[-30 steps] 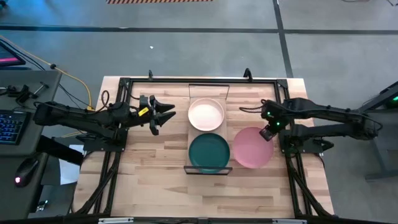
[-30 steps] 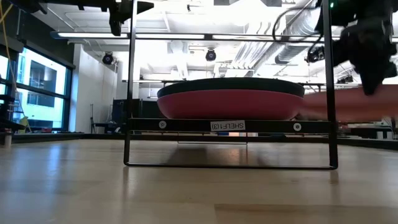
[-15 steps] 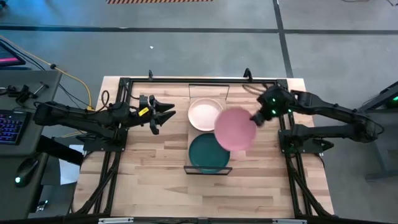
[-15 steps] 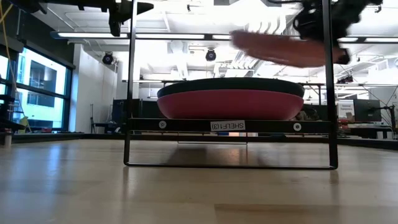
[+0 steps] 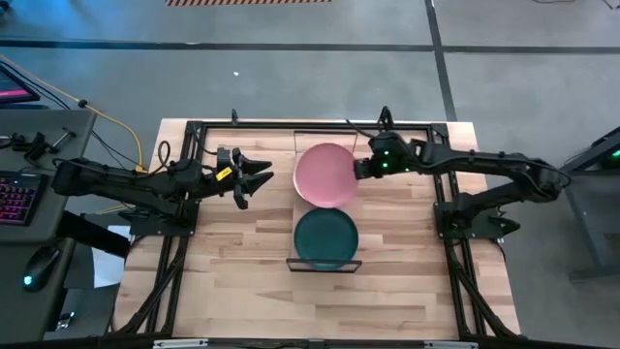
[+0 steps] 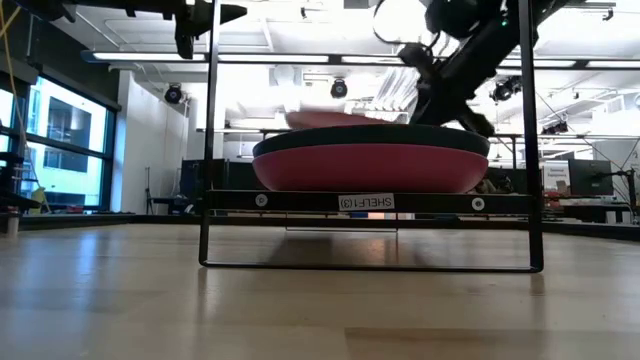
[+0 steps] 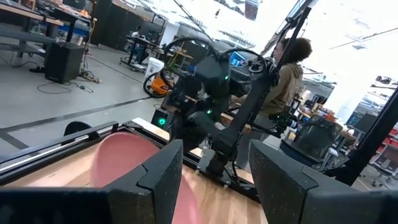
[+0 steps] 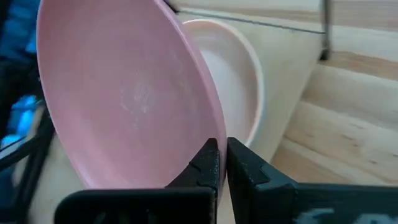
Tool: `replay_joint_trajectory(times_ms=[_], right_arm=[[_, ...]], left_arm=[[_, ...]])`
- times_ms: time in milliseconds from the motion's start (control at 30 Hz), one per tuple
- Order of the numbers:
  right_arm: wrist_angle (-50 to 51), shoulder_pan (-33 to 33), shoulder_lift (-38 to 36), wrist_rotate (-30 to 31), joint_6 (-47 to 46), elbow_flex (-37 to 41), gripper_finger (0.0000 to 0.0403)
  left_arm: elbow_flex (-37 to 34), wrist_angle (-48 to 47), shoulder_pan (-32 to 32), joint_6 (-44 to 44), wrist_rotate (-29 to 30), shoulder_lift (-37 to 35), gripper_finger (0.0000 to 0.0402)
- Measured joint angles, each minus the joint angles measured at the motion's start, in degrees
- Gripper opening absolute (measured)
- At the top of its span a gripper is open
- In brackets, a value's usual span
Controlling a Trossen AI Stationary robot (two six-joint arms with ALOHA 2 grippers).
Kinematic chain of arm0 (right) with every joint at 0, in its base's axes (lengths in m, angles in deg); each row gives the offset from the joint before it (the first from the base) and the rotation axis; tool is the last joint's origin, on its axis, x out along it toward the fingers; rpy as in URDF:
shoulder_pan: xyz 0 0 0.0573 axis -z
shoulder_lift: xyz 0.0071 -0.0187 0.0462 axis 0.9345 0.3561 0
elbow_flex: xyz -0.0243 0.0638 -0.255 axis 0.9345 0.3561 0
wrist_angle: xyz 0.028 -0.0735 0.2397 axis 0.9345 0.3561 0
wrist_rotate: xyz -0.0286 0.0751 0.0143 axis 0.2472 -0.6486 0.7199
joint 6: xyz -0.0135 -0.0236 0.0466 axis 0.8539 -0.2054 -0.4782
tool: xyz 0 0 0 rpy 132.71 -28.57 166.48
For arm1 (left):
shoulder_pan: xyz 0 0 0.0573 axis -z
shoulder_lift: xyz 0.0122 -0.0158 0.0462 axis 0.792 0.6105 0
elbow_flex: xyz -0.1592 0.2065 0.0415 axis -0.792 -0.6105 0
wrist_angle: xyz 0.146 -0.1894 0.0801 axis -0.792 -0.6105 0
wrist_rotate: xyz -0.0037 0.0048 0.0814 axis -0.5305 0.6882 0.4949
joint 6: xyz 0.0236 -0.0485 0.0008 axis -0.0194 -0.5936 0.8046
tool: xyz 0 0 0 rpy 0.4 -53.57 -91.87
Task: Place and stack plates onto a shelf
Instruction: Stack the light pink plate on top of the green plate on the shelf
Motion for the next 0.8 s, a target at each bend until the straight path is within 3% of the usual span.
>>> replay_joint_trajectory(times_ms=[233,367,467,533,800], right_arm=[[-1.2,0.0,2.5,2.3,-1.4,0.0,0.0000],[-0.6,-0.7,-0.5,-4.8,2.1,-0.7,0.0000],[8.6,-4.4,-0.8,-7.7,4.8,-3.8,0.0000],[13.5,-8.2,0.0,-7.0,4.7,-5.5,0.0000],[13.5,-16.6,5.5,-2.0,3.2,-10.4,0.0000]], left_arm=[[0.0,0.0,0.0,1.0,0.0,0.0,0.0175],[0.0,0.0,0.0,1.0,0.0,0.0,0.0175],[0.0,0.0,0.0,1.5,0.0,0.0,0.0175],[0.0,0.0,0.0,1.5,0.0,0.0,0.0175],[0.0,0.4,0.0,0.9,0.0,0.0,0.0175]])
